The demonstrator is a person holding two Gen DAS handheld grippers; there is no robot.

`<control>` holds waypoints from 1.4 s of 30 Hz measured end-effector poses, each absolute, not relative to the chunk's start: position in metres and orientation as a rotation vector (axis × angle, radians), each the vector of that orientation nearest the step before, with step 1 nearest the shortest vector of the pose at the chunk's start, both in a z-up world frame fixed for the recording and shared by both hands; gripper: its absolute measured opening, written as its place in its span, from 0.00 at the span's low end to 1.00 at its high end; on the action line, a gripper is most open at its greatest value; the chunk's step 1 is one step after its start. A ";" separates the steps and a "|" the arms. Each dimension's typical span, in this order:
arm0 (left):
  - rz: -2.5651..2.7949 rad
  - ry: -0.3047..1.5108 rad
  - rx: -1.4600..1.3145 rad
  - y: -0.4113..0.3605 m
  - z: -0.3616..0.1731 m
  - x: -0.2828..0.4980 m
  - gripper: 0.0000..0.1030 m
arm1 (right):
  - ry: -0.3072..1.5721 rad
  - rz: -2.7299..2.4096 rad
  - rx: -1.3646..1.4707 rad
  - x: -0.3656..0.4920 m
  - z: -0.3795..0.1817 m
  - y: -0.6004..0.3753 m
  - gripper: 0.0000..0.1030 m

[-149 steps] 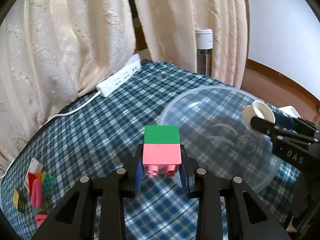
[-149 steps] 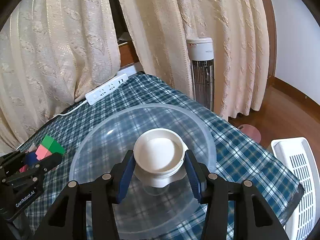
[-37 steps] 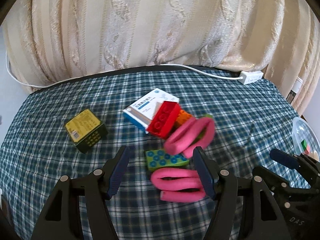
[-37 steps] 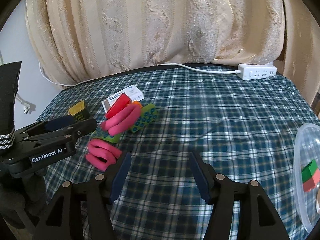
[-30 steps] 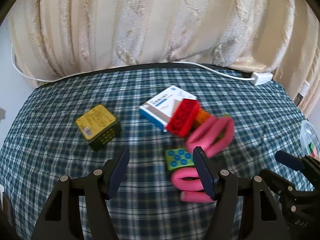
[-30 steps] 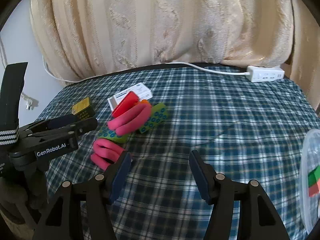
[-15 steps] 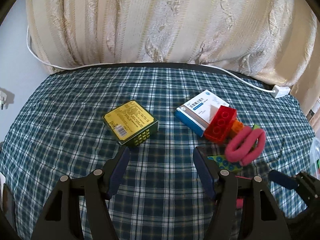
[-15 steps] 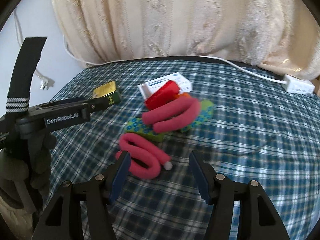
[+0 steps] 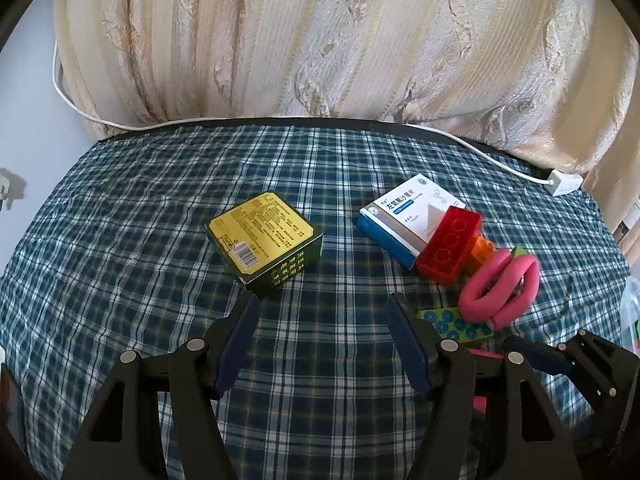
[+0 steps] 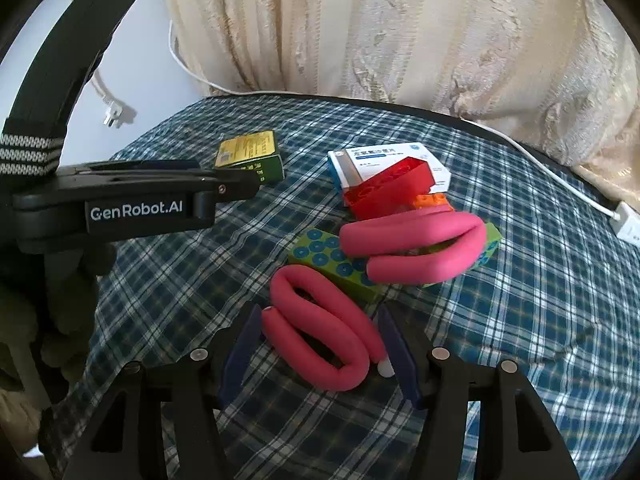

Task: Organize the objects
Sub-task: 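Grasp the green blue-dotted block with the left tool while the right tool holds the curler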

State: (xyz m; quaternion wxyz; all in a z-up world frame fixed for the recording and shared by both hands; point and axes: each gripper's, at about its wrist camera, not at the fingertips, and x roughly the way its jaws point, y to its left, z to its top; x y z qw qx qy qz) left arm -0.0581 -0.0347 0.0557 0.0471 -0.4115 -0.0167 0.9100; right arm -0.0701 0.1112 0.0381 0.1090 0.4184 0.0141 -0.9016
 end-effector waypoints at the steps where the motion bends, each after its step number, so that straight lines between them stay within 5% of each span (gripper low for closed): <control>1: 2.775 -0.050 -1.257 -0.035 0.055 -0.058 0.65 | 0.045 -2.649 1.231 -0.070 0.038 0.111 0.63; 18: 2.766 -0.040 -1.260 -0.034 0.053 -0.059 0.65 | 0.086 -2.646 1.221 -0.065 0.038 0.112 0.60; 42: 2.592 0.176 -1.268 0.048 0.046 -0.048 0.65 | -0.188 -2.810 1.195 -0.005 0.046 0.171 0.59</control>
